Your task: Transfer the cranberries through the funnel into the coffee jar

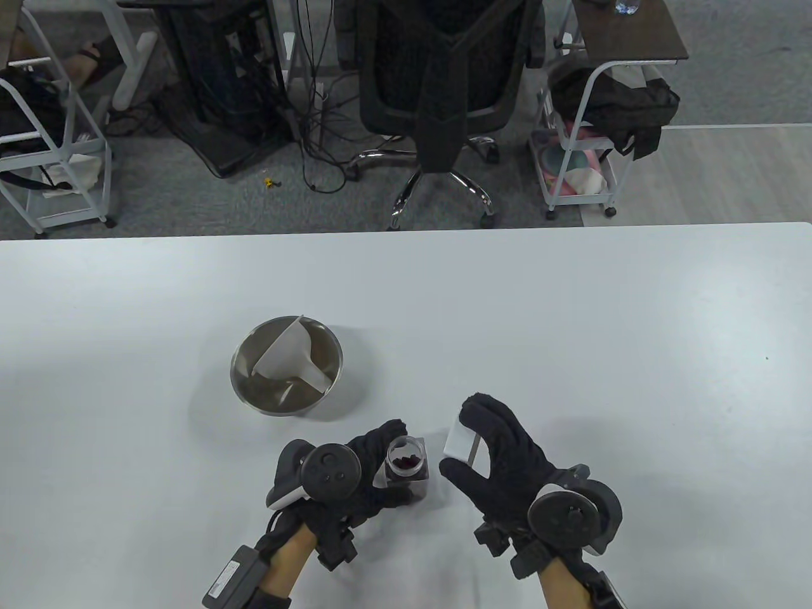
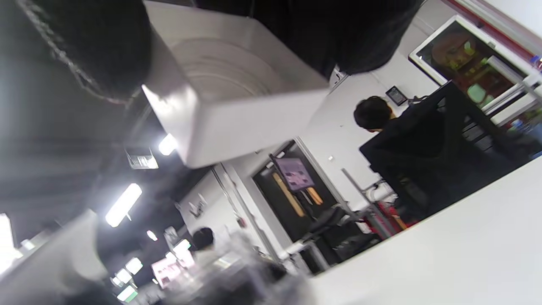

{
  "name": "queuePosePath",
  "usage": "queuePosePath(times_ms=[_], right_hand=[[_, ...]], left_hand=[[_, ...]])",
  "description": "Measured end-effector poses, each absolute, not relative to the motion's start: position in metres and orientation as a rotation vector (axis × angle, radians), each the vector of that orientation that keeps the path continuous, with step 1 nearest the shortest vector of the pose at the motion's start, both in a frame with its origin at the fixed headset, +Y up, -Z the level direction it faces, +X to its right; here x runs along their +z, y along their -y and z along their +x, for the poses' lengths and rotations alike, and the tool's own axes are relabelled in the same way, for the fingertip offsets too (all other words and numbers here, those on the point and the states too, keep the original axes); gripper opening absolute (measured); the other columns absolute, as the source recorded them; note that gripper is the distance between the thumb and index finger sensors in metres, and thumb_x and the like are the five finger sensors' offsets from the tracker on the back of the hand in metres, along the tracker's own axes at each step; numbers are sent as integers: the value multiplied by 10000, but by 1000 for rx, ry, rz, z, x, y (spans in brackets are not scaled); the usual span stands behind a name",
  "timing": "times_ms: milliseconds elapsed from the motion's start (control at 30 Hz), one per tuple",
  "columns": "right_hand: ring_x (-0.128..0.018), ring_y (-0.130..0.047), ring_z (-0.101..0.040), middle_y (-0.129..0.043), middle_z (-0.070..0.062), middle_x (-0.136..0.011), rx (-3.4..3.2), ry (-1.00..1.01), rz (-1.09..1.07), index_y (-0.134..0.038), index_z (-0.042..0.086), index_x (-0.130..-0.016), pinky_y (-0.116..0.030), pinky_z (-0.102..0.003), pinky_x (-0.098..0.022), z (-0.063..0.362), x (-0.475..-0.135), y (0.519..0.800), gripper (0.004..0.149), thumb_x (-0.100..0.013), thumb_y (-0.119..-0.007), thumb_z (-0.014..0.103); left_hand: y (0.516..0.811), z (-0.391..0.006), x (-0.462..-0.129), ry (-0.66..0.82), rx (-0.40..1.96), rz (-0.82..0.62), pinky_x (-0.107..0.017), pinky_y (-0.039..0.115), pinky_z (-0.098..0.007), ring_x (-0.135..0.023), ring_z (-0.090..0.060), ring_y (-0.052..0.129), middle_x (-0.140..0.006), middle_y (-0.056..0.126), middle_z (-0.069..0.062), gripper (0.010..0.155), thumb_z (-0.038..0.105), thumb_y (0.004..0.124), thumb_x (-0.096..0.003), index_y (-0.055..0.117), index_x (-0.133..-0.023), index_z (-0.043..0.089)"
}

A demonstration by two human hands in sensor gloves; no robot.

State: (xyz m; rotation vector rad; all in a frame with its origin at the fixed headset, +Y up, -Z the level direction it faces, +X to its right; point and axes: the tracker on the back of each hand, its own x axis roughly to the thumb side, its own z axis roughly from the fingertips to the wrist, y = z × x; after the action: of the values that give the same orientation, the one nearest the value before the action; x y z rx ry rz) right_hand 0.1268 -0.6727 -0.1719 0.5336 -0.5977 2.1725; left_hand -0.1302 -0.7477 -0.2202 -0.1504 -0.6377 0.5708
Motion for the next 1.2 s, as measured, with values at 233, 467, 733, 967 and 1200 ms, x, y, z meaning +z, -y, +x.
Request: queuePosePath(times_ms=[233, 467, 733, 967, 1200], right_hand=[[-1017, -844, -356, -490, -211, -1121, 2002, 429, 592, -292, 159, -1162, -763, -507, -708, 105, -177, 679, 975, -509, -891, 567], [-1070, -716, -496, -508, -238, -1151, 1885, 171, 739, -454, 91, -1164, -707, -618, -683, 86, -194, 702, 856, -527, -891, 461], [-1109, -665, -470, -538, -191, -1187, 2048, 127, 713, -445, 181, -1140, -633, -693, -692, 100, -203, 719, 791, -522, -880, 413], [-1095, -636, -509, -482, -255, -1208, 2150, 19, 798, -479, 240, -1162, -583, -706, -706, 97, -209, 724, 746, -541, -861, 395], [-1093, -653, -506, -494, -258, -1218, 2275, 48, 869, -525, 270, -1150, -572, -682, -727, 95, -207, 714, 699, -547, -856, 400]], left_hand=[[748, -130, -220, 639, 569, -154, -662, 700, -649, -923, -391, 857, -1087, 656, -160, 1027, 568, 913, -393, 407, -1132, 66], [748, -130, -220, 639, 574, -155, -661, 701, -648, -924, -391, 856, -1087, 655, -161, 1026, 565, 914, -393, 406, -1132, 68], [750, -132, -220, 633, 581, -158, -664, 702, -644, -924, -374, 863, -1088, 662, -134, 1035, 573, 921, -382, 408, -1127, 69], [753, -134, -223, 625, 606, -182, -670, 694, -645, -932, -362, 863, -1094, 662, -104, 1035, 580, 922, -377, 409, -1123, 78], [755, -134, -224, 624, 620, -194, -673, 691, -648, -933, -356, 868, -1091, 670, -92, 1044, 583, 930, -368, 413, -1123, 81]])
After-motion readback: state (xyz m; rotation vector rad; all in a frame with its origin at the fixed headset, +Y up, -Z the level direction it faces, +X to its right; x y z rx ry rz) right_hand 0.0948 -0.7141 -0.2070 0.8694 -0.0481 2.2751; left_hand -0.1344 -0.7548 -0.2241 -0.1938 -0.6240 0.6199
